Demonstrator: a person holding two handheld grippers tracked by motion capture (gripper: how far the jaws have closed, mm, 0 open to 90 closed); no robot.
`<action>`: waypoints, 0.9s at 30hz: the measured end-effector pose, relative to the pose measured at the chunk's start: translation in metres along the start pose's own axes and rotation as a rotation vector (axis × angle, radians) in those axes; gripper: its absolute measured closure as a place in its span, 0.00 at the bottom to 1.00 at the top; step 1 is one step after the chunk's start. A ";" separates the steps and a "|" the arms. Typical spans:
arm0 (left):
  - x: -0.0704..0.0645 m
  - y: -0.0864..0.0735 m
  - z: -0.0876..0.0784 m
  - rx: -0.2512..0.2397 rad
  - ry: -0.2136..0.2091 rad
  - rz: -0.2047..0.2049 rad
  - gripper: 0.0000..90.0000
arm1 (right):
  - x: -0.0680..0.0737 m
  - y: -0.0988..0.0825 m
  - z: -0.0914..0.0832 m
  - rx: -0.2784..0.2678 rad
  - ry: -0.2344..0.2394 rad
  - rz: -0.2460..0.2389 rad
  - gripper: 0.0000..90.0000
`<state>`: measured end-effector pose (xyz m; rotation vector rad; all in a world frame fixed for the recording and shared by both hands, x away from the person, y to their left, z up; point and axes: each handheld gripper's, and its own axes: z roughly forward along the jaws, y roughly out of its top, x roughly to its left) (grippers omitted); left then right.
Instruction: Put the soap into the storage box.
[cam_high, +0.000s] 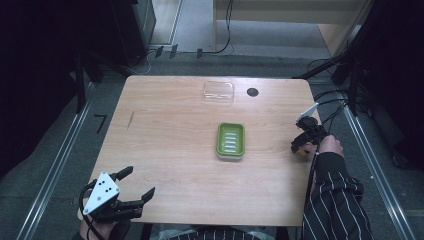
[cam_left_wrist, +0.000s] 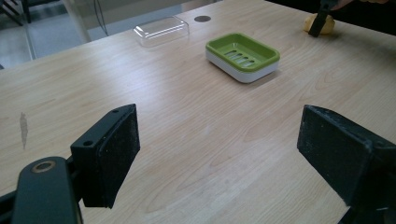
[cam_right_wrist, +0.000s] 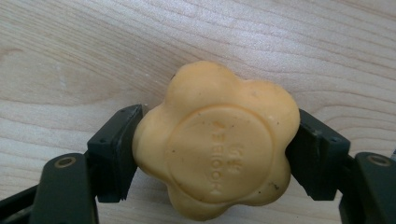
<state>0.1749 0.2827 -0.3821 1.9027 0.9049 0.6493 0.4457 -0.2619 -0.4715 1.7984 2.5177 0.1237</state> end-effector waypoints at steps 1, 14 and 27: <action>0.000 0.000 0.000 0.000 0.000 0.000 0.15 | 0.000 0.000 0.000 0.000 0.000 0.000 0.30; 0.000 0.000 0.000 -0.001 0.001 0.002 0.15 | -0.001 -0.001 0.000 -0.008 0.000 0.006 0.31; 0.000 0.000 0.000 -0.003 0.001 0.001 0.15 | 0.000 -0.002 -0.005 -0.022 -0.013 0.000 0.31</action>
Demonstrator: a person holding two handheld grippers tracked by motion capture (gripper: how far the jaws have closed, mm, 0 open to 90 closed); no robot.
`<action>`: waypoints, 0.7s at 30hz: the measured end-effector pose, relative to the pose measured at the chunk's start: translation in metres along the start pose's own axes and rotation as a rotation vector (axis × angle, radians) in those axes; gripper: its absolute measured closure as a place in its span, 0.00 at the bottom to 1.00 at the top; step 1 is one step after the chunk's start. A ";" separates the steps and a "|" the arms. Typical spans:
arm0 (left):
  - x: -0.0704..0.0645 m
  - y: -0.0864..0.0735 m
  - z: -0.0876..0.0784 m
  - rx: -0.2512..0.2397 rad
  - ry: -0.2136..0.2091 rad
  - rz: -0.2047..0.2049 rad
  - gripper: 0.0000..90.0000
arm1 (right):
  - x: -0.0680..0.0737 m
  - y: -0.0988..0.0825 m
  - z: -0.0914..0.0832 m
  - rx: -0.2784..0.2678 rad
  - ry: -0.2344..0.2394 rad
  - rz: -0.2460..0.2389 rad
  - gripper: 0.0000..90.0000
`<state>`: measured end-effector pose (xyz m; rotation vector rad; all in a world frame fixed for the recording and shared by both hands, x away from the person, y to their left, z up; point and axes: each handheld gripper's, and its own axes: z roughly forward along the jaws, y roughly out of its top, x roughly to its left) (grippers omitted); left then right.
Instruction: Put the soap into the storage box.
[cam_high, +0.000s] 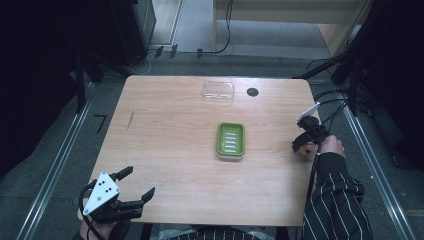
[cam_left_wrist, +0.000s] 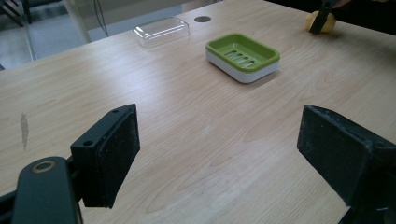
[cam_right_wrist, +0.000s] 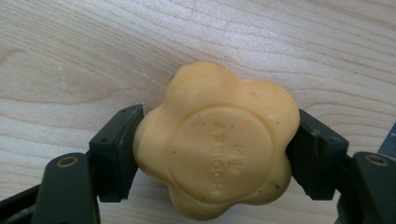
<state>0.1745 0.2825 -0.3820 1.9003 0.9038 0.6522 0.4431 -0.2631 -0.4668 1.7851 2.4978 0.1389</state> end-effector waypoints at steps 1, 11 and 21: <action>0.000 0.000 0.000 0.000 0.000 0.000 0.15 | 0.000 0.000 0.000 0.000 0.000 0.000 0.31; 0.000 0.000 0.000 0.002 0.000 0.001 0.15 | 0.007 0.001 -0.005 -0.019 -0.004 -0.020 0.31; 0.000 0.000 0.000 -0.002 0.001 -0.002 0.15 | 0.019 0.003 -0.012 -0.054 0.000 -0.054 0.31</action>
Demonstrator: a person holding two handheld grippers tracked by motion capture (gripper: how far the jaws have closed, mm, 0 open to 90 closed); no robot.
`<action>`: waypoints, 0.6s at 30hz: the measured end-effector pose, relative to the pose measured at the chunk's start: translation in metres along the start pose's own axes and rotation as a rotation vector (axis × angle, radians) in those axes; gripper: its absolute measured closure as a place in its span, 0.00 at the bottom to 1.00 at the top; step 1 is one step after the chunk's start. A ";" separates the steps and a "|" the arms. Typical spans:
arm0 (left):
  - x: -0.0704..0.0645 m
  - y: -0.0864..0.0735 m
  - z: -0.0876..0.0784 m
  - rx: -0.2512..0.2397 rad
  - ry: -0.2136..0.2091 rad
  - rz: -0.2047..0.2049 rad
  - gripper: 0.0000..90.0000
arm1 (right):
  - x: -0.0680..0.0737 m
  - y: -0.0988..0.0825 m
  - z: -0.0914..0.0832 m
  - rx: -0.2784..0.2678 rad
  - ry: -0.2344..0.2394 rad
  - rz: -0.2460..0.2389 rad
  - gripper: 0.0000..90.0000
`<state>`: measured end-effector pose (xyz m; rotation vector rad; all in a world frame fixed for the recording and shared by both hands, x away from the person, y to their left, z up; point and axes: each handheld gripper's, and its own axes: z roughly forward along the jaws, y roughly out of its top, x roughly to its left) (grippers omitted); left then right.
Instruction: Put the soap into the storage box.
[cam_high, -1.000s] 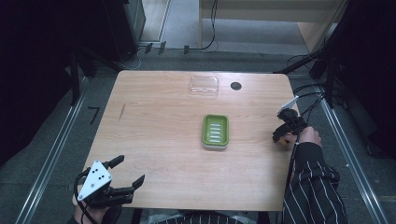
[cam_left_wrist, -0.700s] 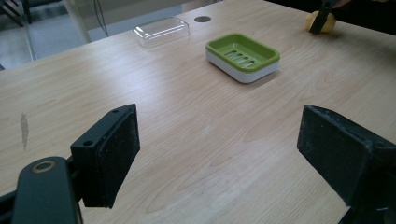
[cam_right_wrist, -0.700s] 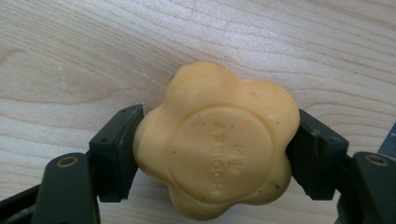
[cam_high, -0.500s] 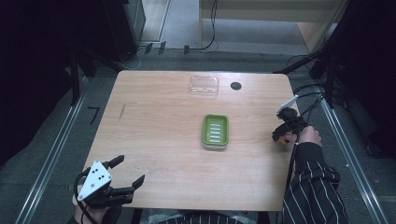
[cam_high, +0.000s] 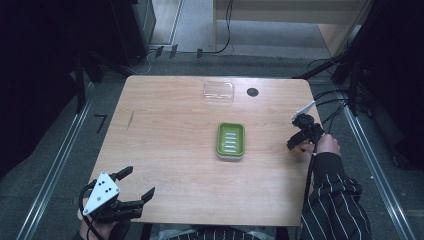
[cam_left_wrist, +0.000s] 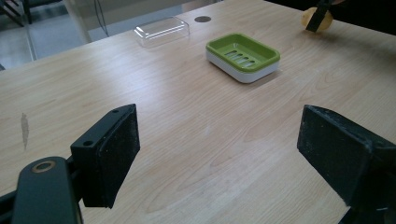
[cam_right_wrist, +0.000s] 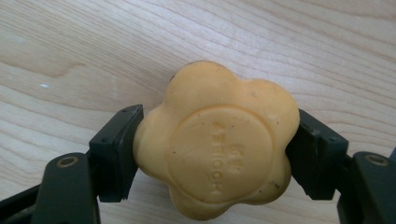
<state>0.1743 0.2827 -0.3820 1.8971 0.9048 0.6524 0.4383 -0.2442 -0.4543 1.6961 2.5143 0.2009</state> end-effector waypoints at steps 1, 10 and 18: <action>0.000 0.000 0.000 0.000 0.000 0.000 0.15 | 0.001 0.000 -0.001 -0.002 0.005 -0.002 0.31; 0.000 0.000 0.000 0.003 0.001 0.000 0.15 | 0.017 0.005 -0.007 -0.035 0.029 -0.037 0.31; 0.000 -0.001 -0.002 0.002 0.006 -0.001 0.15 | 0.034 0.009 -0.010 -0.060 0.039 -0.089 0.31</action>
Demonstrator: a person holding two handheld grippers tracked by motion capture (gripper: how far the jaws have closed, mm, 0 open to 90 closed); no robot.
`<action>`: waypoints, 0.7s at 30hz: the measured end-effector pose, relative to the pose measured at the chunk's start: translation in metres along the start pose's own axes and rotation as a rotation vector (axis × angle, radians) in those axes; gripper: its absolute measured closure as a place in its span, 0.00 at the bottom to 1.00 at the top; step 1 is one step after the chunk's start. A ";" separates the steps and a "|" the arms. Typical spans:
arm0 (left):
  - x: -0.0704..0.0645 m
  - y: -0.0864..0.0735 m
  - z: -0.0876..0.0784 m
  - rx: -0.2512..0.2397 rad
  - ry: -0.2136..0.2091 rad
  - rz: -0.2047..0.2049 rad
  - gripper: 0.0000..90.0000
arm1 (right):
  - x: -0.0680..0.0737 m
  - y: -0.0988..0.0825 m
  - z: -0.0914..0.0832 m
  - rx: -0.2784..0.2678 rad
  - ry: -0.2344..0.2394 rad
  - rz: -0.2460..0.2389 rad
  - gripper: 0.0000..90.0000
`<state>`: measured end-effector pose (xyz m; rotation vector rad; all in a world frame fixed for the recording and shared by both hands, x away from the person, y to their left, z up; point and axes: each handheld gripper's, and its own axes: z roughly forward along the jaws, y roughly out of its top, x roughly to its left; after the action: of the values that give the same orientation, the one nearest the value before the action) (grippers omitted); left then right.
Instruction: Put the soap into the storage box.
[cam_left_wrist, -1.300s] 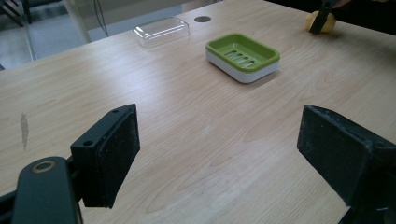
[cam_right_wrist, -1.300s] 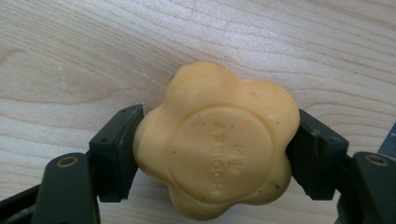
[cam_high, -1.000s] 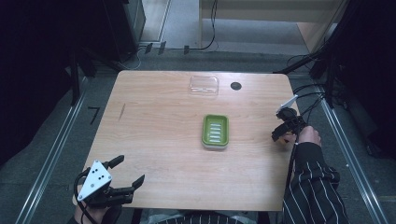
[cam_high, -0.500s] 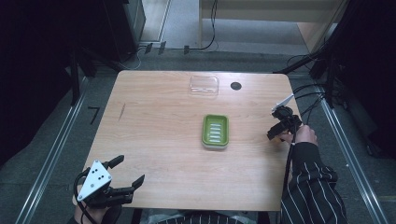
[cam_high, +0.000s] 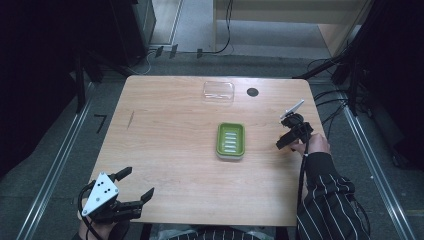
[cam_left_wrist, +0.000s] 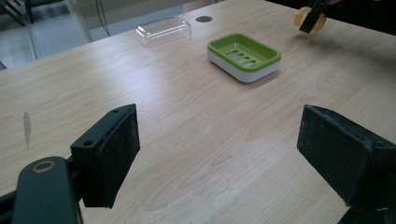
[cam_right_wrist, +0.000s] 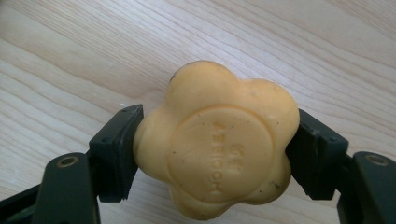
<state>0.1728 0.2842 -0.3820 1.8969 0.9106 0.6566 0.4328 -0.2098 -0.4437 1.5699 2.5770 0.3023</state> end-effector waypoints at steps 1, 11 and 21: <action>0.000 0.000 0.000 0.001 0.000 0.001 0.15 | 0.002 0.001 0.000 0.002 0.002 -0.004 0.31; 0.000 -0.001 -0.002 0.002 0.008 -0.004 0.15 | 0.018 0.007 -0.002 -0.023 0.026 -0.050 0.31; 0.000 -0.002 -0.005 0.000 0.016 -0.006 0.15 | 0.032 0.013 -0.005 -0.044 0.034 -0.091 0.31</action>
<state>0.1684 0.2872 -0.3820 1.8902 0.9264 0.6691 0.4285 -0.1764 -0.4356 1.4408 2.6387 0.3780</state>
